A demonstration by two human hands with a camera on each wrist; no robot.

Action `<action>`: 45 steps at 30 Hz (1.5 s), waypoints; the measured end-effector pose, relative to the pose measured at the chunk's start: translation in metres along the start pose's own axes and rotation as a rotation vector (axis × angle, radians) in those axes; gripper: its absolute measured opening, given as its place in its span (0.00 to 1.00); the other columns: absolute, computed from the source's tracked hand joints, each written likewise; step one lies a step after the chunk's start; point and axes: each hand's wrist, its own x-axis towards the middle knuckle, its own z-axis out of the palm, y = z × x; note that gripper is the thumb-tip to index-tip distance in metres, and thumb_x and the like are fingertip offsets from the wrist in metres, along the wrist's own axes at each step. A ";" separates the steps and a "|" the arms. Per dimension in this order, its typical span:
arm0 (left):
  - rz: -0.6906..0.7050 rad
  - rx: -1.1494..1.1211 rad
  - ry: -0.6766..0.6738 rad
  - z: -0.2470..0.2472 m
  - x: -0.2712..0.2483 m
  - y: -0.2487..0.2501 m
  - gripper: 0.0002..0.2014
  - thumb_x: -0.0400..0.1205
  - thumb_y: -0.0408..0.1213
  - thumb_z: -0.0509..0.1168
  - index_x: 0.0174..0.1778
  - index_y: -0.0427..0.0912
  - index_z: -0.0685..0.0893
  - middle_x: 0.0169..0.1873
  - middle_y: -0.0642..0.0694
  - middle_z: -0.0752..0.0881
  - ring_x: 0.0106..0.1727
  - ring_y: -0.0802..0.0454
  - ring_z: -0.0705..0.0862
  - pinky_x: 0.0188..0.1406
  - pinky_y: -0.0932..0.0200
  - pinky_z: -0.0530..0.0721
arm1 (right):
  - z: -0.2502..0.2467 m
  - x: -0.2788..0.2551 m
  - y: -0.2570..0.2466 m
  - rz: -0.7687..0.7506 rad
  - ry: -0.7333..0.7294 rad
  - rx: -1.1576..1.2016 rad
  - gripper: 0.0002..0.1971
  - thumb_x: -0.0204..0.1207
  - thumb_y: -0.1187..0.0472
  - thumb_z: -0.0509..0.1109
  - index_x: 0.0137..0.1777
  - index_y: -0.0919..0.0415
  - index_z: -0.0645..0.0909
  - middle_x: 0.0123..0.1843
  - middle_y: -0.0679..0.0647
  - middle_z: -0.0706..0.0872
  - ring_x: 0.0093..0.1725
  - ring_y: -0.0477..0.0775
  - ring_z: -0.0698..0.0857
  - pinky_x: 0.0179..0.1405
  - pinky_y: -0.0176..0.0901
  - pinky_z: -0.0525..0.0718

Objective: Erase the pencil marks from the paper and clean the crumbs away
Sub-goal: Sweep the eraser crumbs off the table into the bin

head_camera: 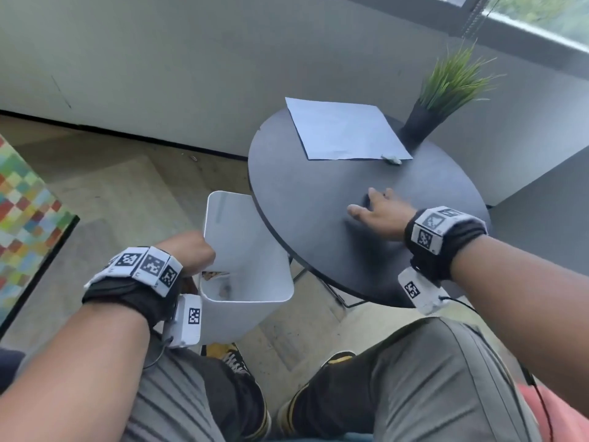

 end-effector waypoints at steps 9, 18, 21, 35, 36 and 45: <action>-0.001 0.041 -0.039 0.000 0.002 -0.001 0.15 0.79 0.30 0.62 0.58 0.28 0.84 0.56 0.31 0.86 0.43 0.42 0.78 0.41 0.54 0.72 | 0.015 -0.083 -0.059 -0.702 -0.175 0.245 0.33 0.85 0.41 0.55 0.87 0.48 0.48 0.87 0.43 0.50 0.84 0.39 0.49 0.80 0.34 0.44; -0.008 0.049 -0.025 -0.004 -0.006 0.002 0.09 0.80 0.29 0.60 0.50 0.30 0.84 0.42 0.37 0.81 0.36 0.43 0.75 0.31 0.56 0.69 | 0.036 -0.026 0.022 0.169 -0.033 0.101 0.54 0.67 0.17 0.46 0.85 0.54 0.50 0.87 0.61 0.48 0.83 0.76 0.49 0.81 0.67 0.51; -0.025 0.053 -0.024 -0.004 -0.010 0.002 0.06 0.82 0.29 0.60 0.46 0.32 0.81 0.38 0.38 0.79 0.33 0.46 0.73 0.28 0.56 0.67 | 0.052 -0.057 -0.054 -0.042 0.005 0.069 0.51 0.69 0.19 0.44 0.86 0.49 0.44 0.88 0.52 0.39 0.85 0.69 0.40 0.80 0.74 0.44; 0.004 0.030 -0.041 -0.002 -0.004 -0.003 0.04 0.80 0.29 0.61 0.44 0.32 0.81 0.40 0.37 0.80 0.36 0.44 0.73 0.32 0.56 0.67 | 0.055 -0.042 0.019 0.293 0.140 0.262 0.44 0.74 0.27 0.48 0.85 0.51 0.52 0.88 0.52 0.47 0.86 0.61 0.46 0.80 0.72 0.49; 0.008 0.023 -0.040 -0.003 -0.002 -0.005 0.06 0.79 0.29 0.62 0.45 0.31 0.82 0.42 0.37 0.82 0.37 0.43 0.75 0.34 0.56 0.69 | 0.060 -0.045 0.003 0.278 0.120 0.232 0.43 0.75 0.27 0.46 0.86 0.49 0.50 0.88 0.50 0.45 0.86 0.62 0.43 0.79 0.74 0.46; 0.039 -0.033 -0.057 0.000 0.003 -0.008 0.13 0.73 0.36 0.63 0.49 0.34 0.86 0.45 0.37 0.88 0.41 0.41 0.82 0.41 0.54 0.78 | 0.074 -0.112 -0.095 -0.753 0.290 0.251 0.35 0.82 0.37 0.56 0.86 0.42 0.48 0.88 0.43 0.41 0.86 0.45 0.44 0.84 0.50 0.42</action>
